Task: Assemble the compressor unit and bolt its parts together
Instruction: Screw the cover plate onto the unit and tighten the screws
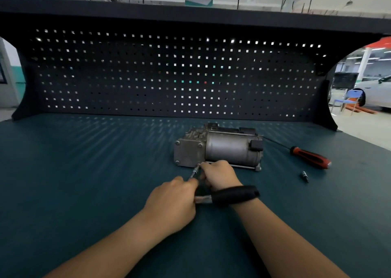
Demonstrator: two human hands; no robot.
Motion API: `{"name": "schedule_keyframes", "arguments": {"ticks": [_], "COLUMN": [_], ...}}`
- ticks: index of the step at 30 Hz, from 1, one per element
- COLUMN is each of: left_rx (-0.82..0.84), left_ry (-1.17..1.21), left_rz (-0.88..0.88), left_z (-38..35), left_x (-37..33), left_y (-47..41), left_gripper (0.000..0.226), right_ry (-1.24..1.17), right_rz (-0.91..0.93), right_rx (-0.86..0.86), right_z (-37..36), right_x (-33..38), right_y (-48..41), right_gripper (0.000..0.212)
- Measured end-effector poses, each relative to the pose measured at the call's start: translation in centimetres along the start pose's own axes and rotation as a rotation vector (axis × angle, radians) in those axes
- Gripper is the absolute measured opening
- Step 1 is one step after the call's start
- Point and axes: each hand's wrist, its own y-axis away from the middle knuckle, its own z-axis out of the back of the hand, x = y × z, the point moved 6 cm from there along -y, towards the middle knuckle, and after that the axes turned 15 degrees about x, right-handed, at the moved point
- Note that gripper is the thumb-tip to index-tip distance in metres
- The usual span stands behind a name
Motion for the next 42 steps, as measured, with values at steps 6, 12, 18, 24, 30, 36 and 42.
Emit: {"name": "schedule_keyframes", "arguments": {"ticks": [6,12,18,24,30,36,42], "left_rx": [0.041,0.055,0.035,0.006,0.087,0.059,0.071], "left_ry": [1.295,2.146,1.098,0.083,1.722,1.824,0.727], "left_rz": [0.182,0.236,0.153,0.016,0.270,0.221,0.031], "left_z": [-0.6,-1.3,0.3,-0.1,-1.5,-0.4,-0.2], "left_x": [2.2,1.8,1.9,0.5,2.6,3.1,2.0], "left_y": [-0.4,0.0,-0.1,0.0,-0.4,-0.1,-0.5], "left_gripper": [0.032,0.024,0.030,0.038,0.015,0.009,0.033], "right_ry": [-0.179,-0.254,-0.277,-0.274,-0.285,-0.274,-0.251], "right_rz": [-0.069,-0.083,-0.081,-0.046,-0.083,-0.084,-0.074], "right_rx": [0.001,0.026,0.016,0.003,0.020,0.022,0.022], "right_z": [0.6,0.6,0.6,0.6,0.5,0.4,0.4], "right_x": [-1.4,-1.2,-1.3,-1.0,-1.4,-1.3,-1.2], "right_y": [0.1,0.5,0.7,0.6,0.5,0.5,0.8], "right_gripper": [0.040,0.042,0.041,0.042,0.041,0.041,0.041]}}
